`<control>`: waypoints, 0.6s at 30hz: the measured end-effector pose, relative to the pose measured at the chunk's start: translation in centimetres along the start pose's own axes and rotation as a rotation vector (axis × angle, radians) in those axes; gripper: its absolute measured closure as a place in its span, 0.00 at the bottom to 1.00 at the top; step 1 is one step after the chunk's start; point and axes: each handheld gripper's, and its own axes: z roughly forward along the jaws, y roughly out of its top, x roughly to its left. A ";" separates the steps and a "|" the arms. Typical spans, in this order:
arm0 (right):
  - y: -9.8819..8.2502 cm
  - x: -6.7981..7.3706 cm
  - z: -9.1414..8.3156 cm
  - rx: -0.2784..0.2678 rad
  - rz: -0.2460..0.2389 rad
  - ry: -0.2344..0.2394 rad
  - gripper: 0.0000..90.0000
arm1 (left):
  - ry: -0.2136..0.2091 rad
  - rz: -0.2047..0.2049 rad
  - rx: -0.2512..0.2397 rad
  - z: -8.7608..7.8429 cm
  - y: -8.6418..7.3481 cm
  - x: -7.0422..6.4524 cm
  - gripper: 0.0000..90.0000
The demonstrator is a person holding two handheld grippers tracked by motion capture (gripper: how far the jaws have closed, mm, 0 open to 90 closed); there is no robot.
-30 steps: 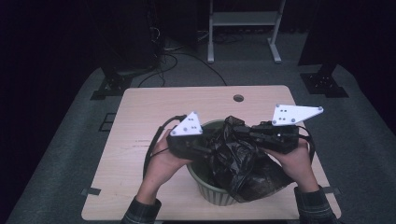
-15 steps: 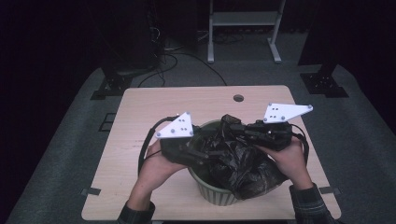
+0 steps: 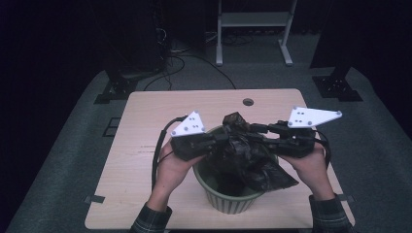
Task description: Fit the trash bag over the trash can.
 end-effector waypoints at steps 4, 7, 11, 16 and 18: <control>-0.9 -0.2 -1.9 -0.013 0.020 -0.010 0.72 | 0.027 -0.024 -0.032 -0.9 -0.4 0.8 1.00; -1.5 -0.3 -2.7 -0.027 0.044 -0.001 0.71 | 0.028 -0.024 -0.040 -1.2 -0.4 0.9 1.00; -1.8 -0.4 -2.3 -0.033 0.058 0.009 0.70 | 0.028 -0.023 -0.043 -1.1 -0.5 0.7 1.00; -1.3 -0.4 -1.5 -0.064 0.080 0.058 0.69 | 0.017 -0.014 -0.046 -0.9 -0.5 0.5 1.00; -1.0 -0.4 -0.9 -0.058 0.084 0.069 0.68 | 0.012 -0.013 -0.049 -0.9 -0.5 0.4 1.00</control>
